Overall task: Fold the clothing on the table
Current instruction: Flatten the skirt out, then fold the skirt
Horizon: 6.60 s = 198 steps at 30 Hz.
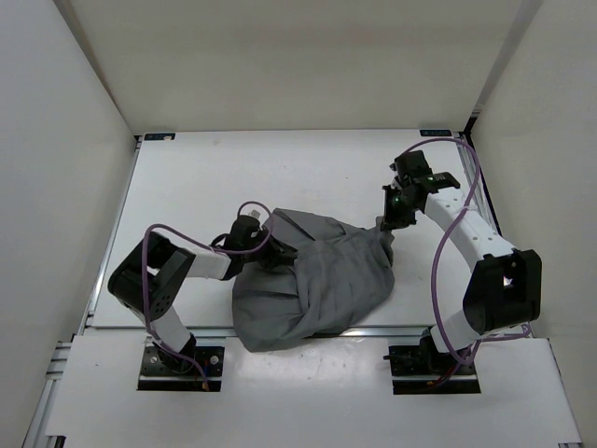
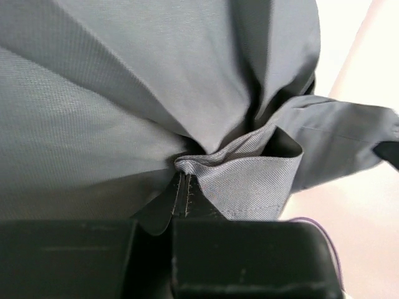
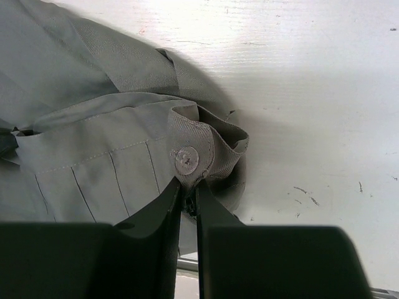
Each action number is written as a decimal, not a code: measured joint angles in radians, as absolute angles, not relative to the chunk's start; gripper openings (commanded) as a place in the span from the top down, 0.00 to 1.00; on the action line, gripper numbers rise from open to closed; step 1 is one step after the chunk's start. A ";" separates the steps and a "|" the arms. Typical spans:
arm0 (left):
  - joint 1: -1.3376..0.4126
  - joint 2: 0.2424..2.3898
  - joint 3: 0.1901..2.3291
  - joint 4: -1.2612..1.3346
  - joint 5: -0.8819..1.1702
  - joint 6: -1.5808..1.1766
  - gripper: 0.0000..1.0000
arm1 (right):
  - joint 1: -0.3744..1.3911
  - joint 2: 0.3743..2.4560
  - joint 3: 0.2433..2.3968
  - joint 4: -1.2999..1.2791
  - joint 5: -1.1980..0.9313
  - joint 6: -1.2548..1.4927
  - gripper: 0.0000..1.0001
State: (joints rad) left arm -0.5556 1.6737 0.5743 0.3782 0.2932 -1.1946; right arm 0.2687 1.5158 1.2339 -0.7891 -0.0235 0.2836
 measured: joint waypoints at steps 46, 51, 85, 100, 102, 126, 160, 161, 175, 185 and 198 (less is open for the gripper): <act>-0.157 0.931 1.418 -0.197 0.554 -0.797 1.00 | 0.620 0.710 1.464 -0.538 0.179 0.010 1.00; -0.154 0.915 1.441 -0.269 0.506 -0.751 1.00 | 0.647 0.815 1.491 -0.566 0.228 -0.007 1.00; -0.054 1.697 1.688 -0.092 0.665 -0.891 1.00 | 0.195 1.504 1.688 -0.423 -0.076 0.086 1.00; -0.225 0.643 0.420 -0.270 0.585 -0.887 1.00 | 0.502 0.682 0.754 -0.749 -0.091 0.301 1.00; -0.183 0.479 0.353 -0.317 0.590 -0.911 1.00 | 0.494 0.625 0.753 -0.815 -0.120 0.344 1.00; -0.302 1.196 0.703 -0.255 0.403 -0.718 1.00 | 0.278 0.876 0.732 -0.926 -0.152 0.480 1.00; -0.588 1.525 0.881 -0.352 0.176 -0.493 1.00 | 0.279 1.128 0.782 -1.111 -0.065 0.606 1.00; -0.588 1.560 0.881 -0.372 0.162 -0.479 1.00 | 0.283 1.158 0.768 -1.097 -0.078 0.608 1.00; -0.500 1.668 0.934 -0.439 0.121 -0.404 1.00 | 0.282 1.790 1.084 -0.923 -0.134 0.538 1.00; -0.449 1.714 1.004 -0.477 0.101 -0.389 1.00 | 0.263 2.014 1.599 -0.903 -0.023 0.456 0.76; -0.288 1.721 1.160 -0.477 0.094 -0.393 0.72 | 0.143 1.524 1.244 -0.848 -0.072 0.396 0.39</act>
State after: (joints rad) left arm -0.2878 1.7210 1.1599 -0.4770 0.0944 -0.3935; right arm 0.1432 1.5242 1.2442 -0.8482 -0.0723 0.3962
